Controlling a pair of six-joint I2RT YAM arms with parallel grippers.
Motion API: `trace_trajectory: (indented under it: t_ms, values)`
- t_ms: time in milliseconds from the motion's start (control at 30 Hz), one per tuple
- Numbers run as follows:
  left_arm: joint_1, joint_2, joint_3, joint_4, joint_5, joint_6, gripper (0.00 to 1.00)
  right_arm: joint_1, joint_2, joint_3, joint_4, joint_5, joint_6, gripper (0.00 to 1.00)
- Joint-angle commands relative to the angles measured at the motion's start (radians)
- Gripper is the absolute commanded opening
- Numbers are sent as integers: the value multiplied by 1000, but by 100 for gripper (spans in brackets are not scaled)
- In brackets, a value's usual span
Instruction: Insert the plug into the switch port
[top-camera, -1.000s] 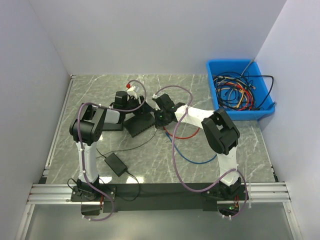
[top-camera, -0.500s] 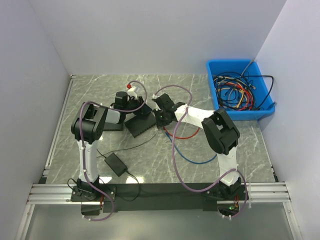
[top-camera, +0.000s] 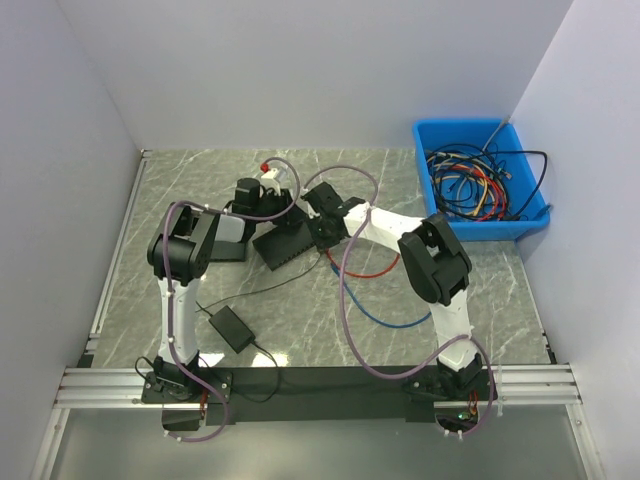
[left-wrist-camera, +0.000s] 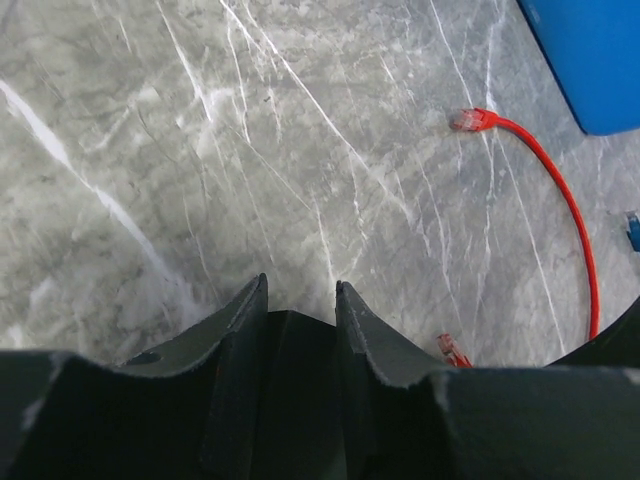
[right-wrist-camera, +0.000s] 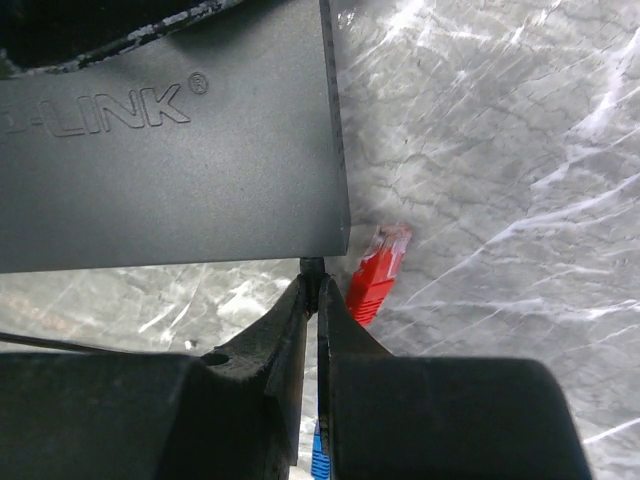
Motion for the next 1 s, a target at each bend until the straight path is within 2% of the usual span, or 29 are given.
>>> trace_trajectory:
  t_ms: [0,200,433,800,967]
  values:
    - [-67,47,-13,-164,85,38,34,-6,41,113,162,74,-29,0]
    - [-87,58,15,-214,71,70,33,-6,32,124,181,68,-43,0]
    - [-102,67,32,-242,77,96,32,-7,-49,72,296,64,-101,0]
    - [-113,68,36,-260,82,119,30,-18,-34,121,354,95,-110,0]
    - [-119,68,42,-266,81,128,29,-24,-69,77,431,77,-130,0]
